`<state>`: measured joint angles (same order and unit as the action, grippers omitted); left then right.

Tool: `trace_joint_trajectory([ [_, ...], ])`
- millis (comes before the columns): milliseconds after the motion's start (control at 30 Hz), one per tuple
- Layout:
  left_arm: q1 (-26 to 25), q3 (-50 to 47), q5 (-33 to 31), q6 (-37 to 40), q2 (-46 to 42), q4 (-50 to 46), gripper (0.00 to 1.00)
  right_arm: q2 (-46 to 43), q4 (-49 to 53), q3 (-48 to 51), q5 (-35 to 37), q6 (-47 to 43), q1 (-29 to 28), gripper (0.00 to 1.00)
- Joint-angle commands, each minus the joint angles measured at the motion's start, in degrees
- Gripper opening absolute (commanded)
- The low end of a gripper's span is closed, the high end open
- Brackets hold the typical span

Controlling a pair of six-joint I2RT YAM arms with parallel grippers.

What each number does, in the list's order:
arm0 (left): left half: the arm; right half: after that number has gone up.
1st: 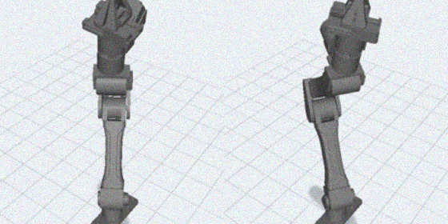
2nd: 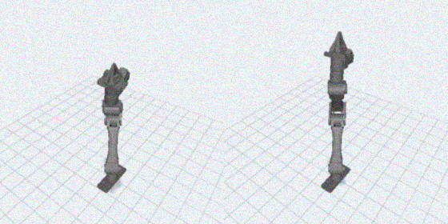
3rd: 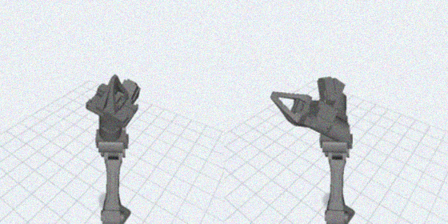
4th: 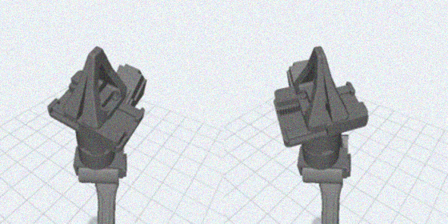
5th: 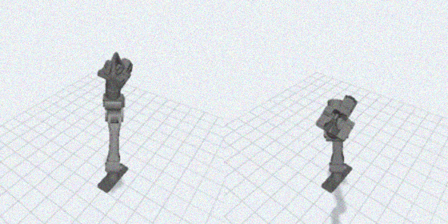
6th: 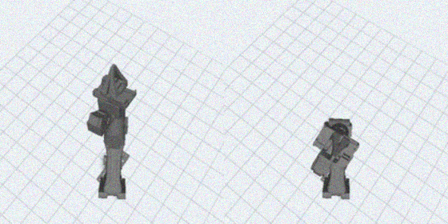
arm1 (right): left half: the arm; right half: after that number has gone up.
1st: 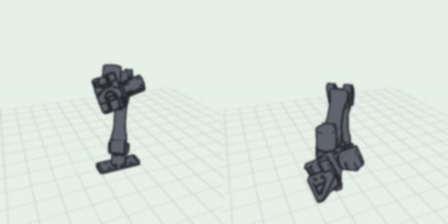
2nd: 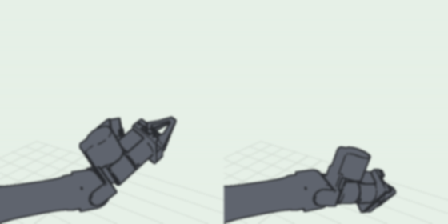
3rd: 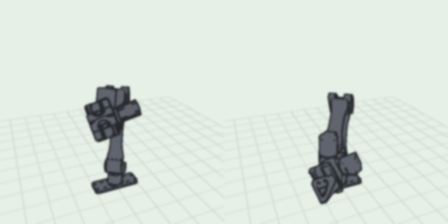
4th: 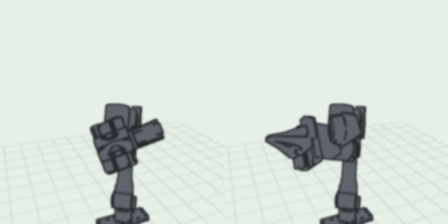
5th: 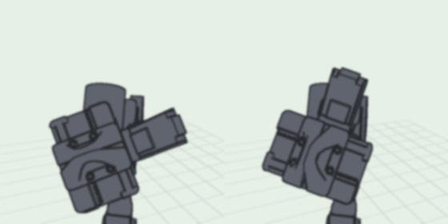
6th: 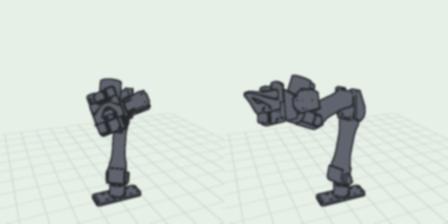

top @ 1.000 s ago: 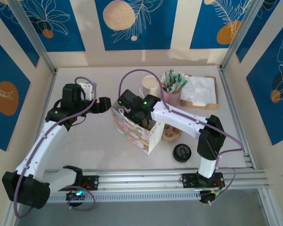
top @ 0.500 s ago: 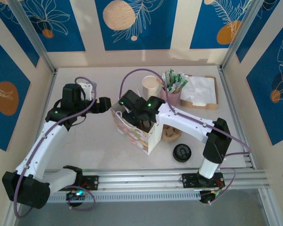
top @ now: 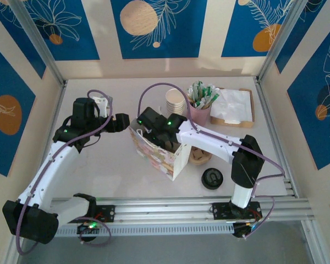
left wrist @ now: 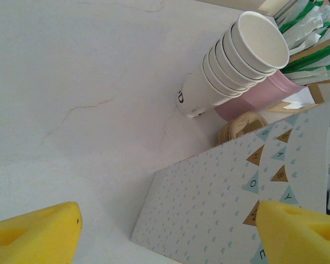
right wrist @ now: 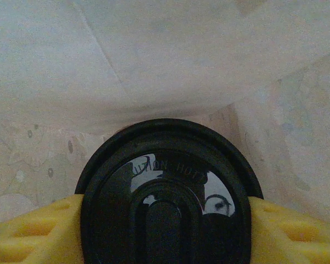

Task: Pack the takeout coffee

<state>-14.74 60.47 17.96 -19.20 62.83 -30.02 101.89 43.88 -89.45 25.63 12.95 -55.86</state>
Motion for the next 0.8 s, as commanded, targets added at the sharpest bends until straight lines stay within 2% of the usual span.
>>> trace_joint_trajectory([
  [0, 0.3, 1.0, 1.3, -0.5, 0.3, -0.3, 0.83, 1.7, 3.1, 1.4, -0.5, 0.9, -0.1, 0.46],
  [467, 0.3, 1.0, 1.2, -0.5, 0.4, -0.4, 0.83, -1.6, 5.6, -5.5, 3.1, -1.1, -1.8, 0.47],
  [767, 0.3, 0.9, 1.1, -0.5, 0.3, -0.4, 0.83, -2.1, 7.1, -2.6, 3.3, 0.4, -2.4, 0.47],
])
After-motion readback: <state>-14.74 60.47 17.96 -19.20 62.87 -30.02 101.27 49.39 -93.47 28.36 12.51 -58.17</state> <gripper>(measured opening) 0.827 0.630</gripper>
